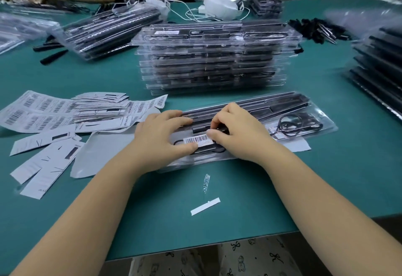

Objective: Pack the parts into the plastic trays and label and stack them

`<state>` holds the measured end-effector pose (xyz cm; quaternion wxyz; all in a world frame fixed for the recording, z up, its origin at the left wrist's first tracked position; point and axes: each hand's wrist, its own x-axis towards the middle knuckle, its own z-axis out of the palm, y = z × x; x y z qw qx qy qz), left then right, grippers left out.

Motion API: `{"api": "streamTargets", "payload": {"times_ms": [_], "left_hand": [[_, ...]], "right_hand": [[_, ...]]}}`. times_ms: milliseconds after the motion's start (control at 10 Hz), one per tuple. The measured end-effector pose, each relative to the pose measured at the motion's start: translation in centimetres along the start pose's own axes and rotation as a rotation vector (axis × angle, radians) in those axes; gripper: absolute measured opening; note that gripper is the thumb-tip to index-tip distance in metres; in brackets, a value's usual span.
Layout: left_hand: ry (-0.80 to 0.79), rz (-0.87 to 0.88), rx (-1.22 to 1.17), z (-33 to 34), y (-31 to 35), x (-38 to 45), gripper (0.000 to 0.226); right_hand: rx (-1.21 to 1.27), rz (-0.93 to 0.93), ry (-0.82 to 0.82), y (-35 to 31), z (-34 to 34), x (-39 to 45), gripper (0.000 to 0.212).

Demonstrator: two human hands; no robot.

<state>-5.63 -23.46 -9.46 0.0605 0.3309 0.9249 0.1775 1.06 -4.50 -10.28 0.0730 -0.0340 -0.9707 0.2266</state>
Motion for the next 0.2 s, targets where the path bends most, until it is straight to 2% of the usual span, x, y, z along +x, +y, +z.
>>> {"api": "streamTargets", "payload": {"times_ms": [100, 200], "left_hand": [[0.19, 0.234, 0.11, 0.1, 1.4, -0.9, 0.081], [0.041, 0.4, 0.312, 1.3, 3.0, -1.3, 0.081]], "right_hand": [[0.131, 0.043, 0.077, 0.3, 0.1, 0.3, 0.007], [0.629, 0.168, 0.267, 0.0, -1.3, 0.5, 0.014]]}}
